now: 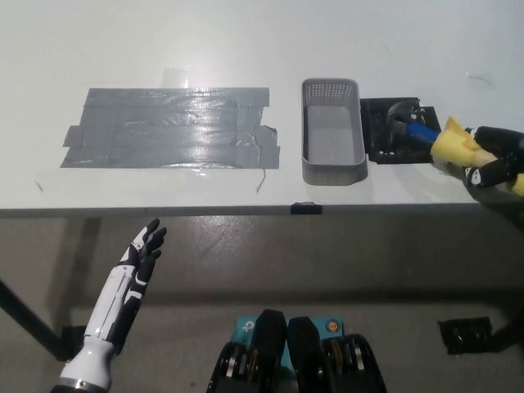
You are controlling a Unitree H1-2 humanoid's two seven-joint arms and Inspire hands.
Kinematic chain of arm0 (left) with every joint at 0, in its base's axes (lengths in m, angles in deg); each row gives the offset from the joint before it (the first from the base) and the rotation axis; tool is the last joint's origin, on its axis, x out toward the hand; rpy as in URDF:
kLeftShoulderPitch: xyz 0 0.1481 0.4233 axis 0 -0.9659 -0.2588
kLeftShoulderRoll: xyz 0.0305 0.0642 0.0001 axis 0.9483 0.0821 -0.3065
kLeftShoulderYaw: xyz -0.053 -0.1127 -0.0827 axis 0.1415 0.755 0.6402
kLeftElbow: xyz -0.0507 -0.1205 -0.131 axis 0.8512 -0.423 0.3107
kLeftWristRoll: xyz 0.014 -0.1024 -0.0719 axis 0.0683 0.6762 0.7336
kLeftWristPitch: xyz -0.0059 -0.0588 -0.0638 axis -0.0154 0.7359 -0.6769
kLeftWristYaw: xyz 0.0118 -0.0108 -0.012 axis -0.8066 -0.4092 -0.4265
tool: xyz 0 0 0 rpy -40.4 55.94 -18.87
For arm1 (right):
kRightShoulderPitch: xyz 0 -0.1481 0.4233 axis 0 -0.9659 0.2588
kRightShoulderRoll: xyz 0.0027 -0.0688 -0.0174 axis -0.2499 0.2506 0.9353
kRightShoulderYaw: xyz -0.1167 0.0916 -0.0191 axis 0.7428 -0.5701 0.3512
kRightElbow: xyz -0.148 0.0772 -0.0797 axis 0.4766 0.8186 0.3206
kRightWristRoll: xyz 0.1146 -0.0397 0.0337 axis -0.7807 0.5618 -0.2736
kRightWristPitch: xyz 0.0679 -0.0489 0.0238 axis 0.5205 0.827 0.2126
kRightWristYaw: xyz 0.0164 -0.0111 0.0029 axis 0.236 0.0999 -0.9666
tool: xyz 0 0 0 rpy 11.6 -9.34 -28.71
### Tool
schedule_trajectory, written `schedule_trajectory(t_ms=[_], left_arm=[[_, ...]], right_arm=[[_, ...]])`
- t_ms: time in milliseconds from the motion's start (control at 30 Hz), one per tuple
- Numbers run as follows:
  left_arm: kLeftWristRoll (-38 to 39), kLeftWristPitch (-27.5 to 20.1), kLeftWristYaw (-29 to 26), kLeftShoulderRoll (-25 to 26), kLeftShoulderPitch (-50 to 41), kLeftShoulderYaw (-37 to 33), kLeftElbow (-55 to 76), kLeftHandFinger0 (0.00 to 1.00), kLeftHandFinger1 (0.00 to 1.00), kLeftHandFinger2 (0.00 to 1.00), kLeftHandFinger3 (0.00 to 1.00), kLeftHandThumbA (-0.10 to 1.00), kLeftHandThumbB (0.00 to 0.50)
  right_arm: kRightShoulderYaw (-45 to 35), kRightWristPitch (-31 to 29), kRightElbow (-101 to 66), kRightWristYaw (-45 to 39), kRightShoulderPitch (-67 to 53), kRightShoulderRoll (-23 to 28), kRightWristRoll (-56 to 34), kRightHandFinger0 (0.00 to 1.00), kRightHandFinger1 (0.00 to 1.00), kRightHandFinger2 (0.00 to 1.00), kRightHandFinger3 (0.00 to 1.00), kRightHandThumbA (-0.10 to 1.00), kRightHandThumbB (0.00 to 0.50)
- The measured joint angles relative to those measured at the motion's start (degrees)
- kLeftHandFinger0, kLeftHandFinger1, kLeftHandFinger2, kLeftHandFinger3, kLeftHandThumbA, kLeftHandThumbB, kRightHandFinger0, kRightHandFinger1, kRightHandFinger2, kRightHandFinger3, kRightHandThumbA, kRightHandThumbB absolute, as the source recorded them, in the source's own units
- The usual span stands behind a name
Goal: The robot picks the hammer with right hand and hits the black area on the desk and places it back.
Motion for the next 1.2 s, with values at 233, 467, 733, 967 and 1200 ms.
schedule_trajectory(t_ms=[233, 467, 733, 967, 1200], left_arm=[[-0.01, 0.00, -0.01, 0.00, 0.00, 0.01, 0.01, 1.00, 1.00, 1.00, 1.00, 1.00, 0.009], [-0.04, 0.00, -0.02, 0.00, -0.07, 0.07, 0.03, 1.00, 1.00, 1.00, 1.00, 1.00, 0.019], [-0.14, 0.00, -0.04, 0.00, -0.46, 0.21, 0.39, 1.00, 1.00, 1.00, 1.00, 1.00, 0.010], [-0.02, -0.01, -0.04, 0.00, -0.46, 0.71, 0.65, 1.00, 1.00, 1.00, 1.00, 1.00, 0.014], [0.04, 0.00, -0.03, 0.00, -0.47, 0.95, 0.71, 1.00, 1.00, 1.00, 1.00, 1.00, 0.010]], right_arm=[[-1.32, 1.15, -0.75, -0.74, 2.12, 0.50, 0.63, 0.14, 0.63, 0.94, 1.00, -0.10, 0.101], [-4.39, 1.74, 4.56, -0.83, 7.99, -0.44, 0.27, 0.17, 0.68, 1.00, 1.00, -0.10, 0.081], [-6.31, 0.43, 18.13, 2.93, 11.01, -6.78, 0.03, 0.18, 0.67, 0.95, 0.98, -0.10, 0.123], [-6.33, -1.96, 26.90, 8.65, 12.34, -9.75, 0.35, 0.25, 0.71, 1.00, 0.90, -0.10, 0.127], [-6.80, -3.11, 30.87, 14.14, 12.90, -10.94, 0.04, 0.81, 1.00, 1.00, 1.00, 0.12, 0.161]])
